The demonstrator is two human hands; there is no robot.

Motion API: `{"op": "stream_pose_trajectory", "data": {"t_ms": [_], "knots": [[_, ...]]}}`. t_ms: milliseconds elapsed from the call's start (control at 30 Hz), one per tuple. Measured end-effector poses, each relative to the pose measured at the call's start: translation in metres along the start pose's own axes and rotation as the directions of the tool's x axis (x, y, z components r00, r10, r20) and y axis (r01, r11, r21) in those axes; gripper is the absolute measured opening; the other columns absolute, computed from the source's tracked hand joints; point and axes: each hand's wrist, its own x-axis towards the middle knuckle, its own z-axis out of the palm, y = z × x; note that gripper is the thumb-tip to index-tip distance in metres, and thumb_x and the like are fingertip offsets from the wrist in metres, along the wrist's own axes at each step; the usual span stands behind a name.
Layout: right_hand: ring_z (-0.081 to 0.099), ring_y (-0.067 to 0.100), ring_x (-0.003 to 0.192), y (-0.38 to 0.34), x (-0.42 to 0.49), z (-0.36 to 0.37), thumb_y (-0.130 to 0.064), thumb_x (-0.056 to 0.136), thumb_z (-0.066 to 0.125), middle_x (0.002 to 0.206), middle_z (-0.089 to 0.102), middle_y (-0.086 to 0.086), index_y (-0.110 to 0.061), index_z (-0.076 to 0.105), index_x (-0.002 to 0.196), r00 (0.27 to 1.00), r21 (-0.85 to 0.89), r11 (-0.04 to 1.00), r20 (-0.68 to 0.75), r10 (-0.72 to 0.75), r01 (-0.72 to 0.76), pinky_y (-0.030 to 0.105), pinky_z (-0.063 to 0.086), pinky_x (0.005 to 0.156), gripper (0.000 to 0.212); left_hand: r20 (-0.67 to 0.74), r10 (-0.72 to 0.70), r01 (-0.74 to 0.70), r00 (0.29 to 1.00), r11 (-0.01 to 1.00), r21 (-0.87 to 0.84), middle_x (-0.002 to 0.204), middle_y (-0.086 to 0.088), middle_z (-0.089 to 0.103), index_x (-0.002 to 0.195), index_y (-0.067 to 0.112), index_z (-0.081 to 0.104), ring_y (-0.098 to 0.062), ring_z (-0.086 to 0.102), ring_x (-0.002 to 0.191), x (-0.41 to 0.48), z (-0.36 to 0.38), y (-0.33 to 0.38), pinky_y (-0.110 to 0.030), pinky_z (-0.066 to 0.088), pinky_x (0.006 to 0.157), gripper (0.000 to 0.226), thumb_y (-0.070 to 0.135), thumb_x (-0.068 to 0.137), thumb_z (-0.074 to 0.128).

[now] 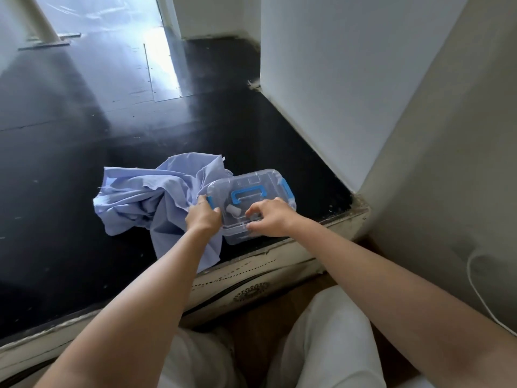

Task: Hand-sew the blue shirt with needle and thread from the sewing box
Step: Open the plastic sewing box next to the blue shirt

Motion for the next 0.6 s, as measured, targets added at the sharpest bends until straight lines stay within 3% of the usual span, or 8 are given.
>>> {"op": "stream_pose_trajectory", "data": {"t_ms": [67, 100, 167, 200, 333, 433, 533, 600], "knots": [[0.060, 0.020, 0.111, 0.006, 0.005, -0.006, -0.027, 0.092, 0.061, 0.122, 0.064, 0.005, -0.018, 0.062, 0.123, 0.997, 0.223, 0.975, -0.080, -0.006, 0.023, 0.036, 0.053, 0.093, 0.033, -0.028, 0.002, -0.003, 1.000, 1.000, -0.002, 0.126, -0.019, 0.057, 0.135, 0.015, 0.048, -0.038, 0.059, 0.109, 0.003, -0.004, -0.012, -0.040, 0.049, 0.094, 0.042, 0.027, 0.095, 0.050], [0.060, 0.021, 0.111, 0.011, 0.009, -0.009, -0.025, 0.093, 0.060, 0.123, 0.063, 0.007, -0.016, 0.061, 0.124, 0.978, 0.264, 0.965, -0.203, 0.053, 0.002, 0.036, 0.054, 0.091, 0.032, -0.033, 0.012, -0.012, 0.999, 1.000, -0.003, 0.123, -0.018, 0.060, 0.131, 0.013, 0.053, -0.037, 0.059, 0.108, 0.004, -0.006, -0.016, -0.038, 0.048, 0.093, 0.038, 0.026, 0.095, 0.050], [0.051, 0.026, 0.121, 0.023, 0.014, -0.009, -0.024, 0.094, 0.057, 0.134, 0.052, 0.010, -0.015, 0.051, 0.134, 0.879, 0.190, 0.972, -0.427, 0.211, -0.141, 0.038, 0.050, 0.094, 0.041, -0.038, 0.018, -0.018, 0.999, 1.000, -0.009, 0.115, -0.016, 0.064, 0.120, 0.011, 0.061, -0.035, 0.060, 0.104, 0.004, -0.008, -0.019, -0.037, 0.047, 0.089, 0.031, 0.024, 0.095, 0.051], [0.048, 0.027, 0.123, 0.028, 0.014, -0.005, -0.025, 0.095, 0.056, 0.138, 0.047, 0.011, -0.015, 0.043, 0.140, 0.857, 0.205, 0.955, -0.429, 0.286, -0.216, 0.038, 0.048, 0.093, 0.048, -0.044, 0.014, -0.015, 0.999, 1.000, -0.020, 0.112, -0.016, 0.065, 0.116, 0.010, 0.064, -0.035, 0.060, 0.103, 0.003, -0.009, -0.019, -0.037, 0.047, 0.088, 0.029, 0.024, 0.094, 0.051], [0.051, 0.025, 0.123, 0.036, 0.010, 0.014, -0.017, 0.098, 0.053, 0.146, 0.040, 0.011, -0.022, 0.013, 0.155, 0.923, 0.482, 0.854, -0.203, 0.327, -0.196, 0.032, 0.048, 0.090, 0.069, -0.053, -0.025, 0.022, 0.998, 0.998, -0.055, 0.108, -0.019, 0.066, 0.108, 0.007, 0.068, -0.037, 0.059, 0.104, 0.001, -0.009, -0.020, -0.036, 0.045, 0.089, 0.027, 0.020, 0.095, 0.047], [0.046, 0.026, 0.129, 0.044, 0.008, 0.010, -0.014, 0.096, 0.053, 0.153, 0.031, 0.012, -0.026, 0.000, 0.156, 0.936, 0.706, 0.685, -0.093, 0.340, -0.179, 0.043, 0.045, 0.102, 0.081, -0.075, -0.064, 0.058, 0.995, 0.995, -0.082, 0.109, -0.019, 0.067, 0.106, 0.004, 0.067, -0.038, 0.059, 0.105, 0.002, -0.011, -0.023, -0.037, 0.045, 0.089, 0.028, 0.018, 0.095, 0.045], [0.045, 0.029, 0.131, 0.054, 0.001, 0.007, -0.018, 0.092, 0.060, 0.150, 0.034, 0.016, -0.016, 0.009, 0.154, 0.918, 0.745, 0.623, -0.036, 0.395, -0.238, 0.045, 0.044, 0.105, 0.080, -0.071, -0.108, 0.100, 0.992, 0.989, -0.106, 0.115, -0.022, 0.064, 0.115, 0.000, 0.060, -0.040, 0.057, 0.109, 0.000, -0.011, -0.022, -0.039, 0.045, 0.091, 0.029, 0.011, 0.094, 0.044], [0.059, 0.022, 0.109, 0.056, -0.005, 0.008, -0.017, 0.092, 0.062, 0.132, 0.049, 0.013, -0.012, 0.025, 0.146, 0.922, 0.706, 0.659, -0.022, 0.386, -0.259, 0.035, 0.056, 0.084, 0.065, -0.045, -0.156, 0.149, 0.987, 0.980, -0.133, 0.119, -0.024, 0.061, 0.126, 0.001, 0.051, -0.041, 0.055, 0.113, -0.006, -0.008, -0.020, -0.041, 0.046, 0.095, 0.035, 0.005, 0.092, 0.044]]}}
